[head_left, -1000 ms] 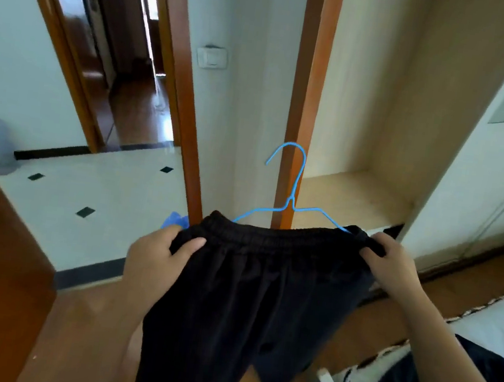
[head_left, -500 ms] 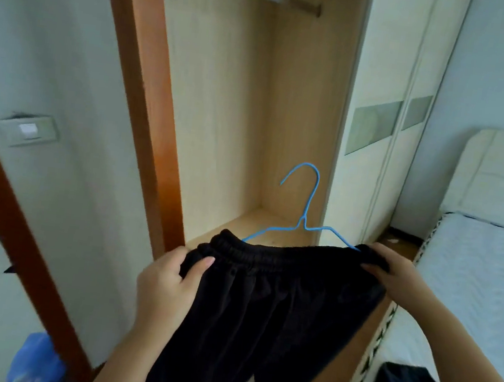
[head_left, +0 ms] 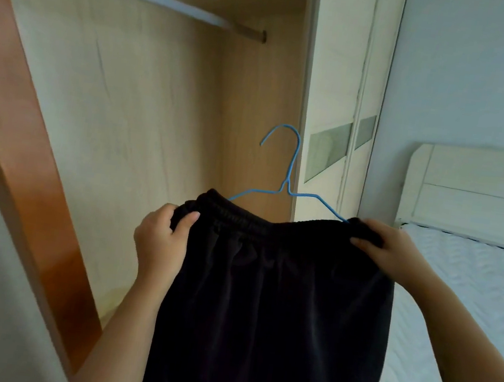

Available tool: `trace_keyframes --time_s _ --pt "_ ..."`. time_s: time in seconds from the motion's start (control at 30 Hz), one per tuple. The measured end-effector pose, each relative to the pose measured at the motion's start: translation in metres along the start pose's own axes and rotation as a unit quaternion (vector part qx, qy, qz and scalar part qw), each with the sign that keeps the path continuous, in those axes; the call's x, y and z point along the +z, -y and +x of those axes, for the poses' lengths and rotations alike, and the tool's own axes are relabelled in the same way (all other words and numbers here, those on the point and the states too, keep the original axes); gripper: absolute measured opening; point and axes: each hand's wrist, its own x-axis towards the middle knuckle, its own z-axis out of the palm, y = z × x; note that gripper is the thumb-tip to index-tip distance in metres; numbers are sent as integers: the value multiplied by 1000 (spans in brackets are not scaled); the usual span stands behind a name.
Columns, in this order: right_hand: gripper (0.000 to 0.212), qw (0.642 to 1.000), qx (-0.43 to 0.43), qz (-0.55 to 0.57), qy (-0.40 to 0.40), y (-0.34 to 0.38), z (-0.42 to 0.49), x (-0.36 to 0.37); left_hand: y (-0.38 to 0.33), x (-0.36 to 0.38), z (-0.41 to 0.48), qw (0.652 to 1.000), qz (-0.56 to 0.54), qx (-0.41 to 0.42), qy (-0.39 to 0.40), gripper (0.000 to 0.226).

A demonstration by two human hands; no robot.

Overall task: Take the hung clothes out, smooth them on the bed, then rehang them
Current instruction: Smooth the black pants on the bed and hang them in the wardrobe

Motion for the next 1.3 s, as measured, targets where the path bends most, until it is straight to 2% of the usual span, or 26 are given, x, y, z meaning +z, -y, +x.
trace_keyframes --time_s 0.1,0.3,0.43,0.53,0.63,0.83,0.93,1.03,1.1,1.13,1.2,1.3 --pt "11 1000 15 9 -14 9 10 7 11 4 18 1000 -3 9 -5 23" --pt "17 999 37 -6 -36 25 22 31 39 9 41 1000 -12 -5 -27 27" --pt "13 999 39 -5 27 37 31 36 52 12 49 998 -11 -24 -55 28" --pt "20 998 30 27 42 43 42 38 62 13 50 996 4 -24 -82 29" --pt "16 997 12 76 32 51 61 42 65 12 52 992 19 -38 -122 30" --pt "21 996 -21 84 17 46 117 60 76 23 70 982 40 -42 -182 29" --pt "5 986 -38 152 63 43 150 69 82 35 84 978 43 -56 -196 28" --pt "19 962 -45 231 138 48 190 79 92 37 114 973 43 -59 -219 27" --pt "12 945 -104 240 195 51 271 77 100 67 170 957 48 -78 -275 26" --pt "8 939 -123 236 216 54 273 76 109 66 181 959 30 -90 -266 26" --pt "13 928 -113 259 244 69 280 74 120 64 195 962 13 -132 -238 25" --pt "15 907 -136 295 268 83 320 69 115 64 233 962 -5 -137 -237 25"
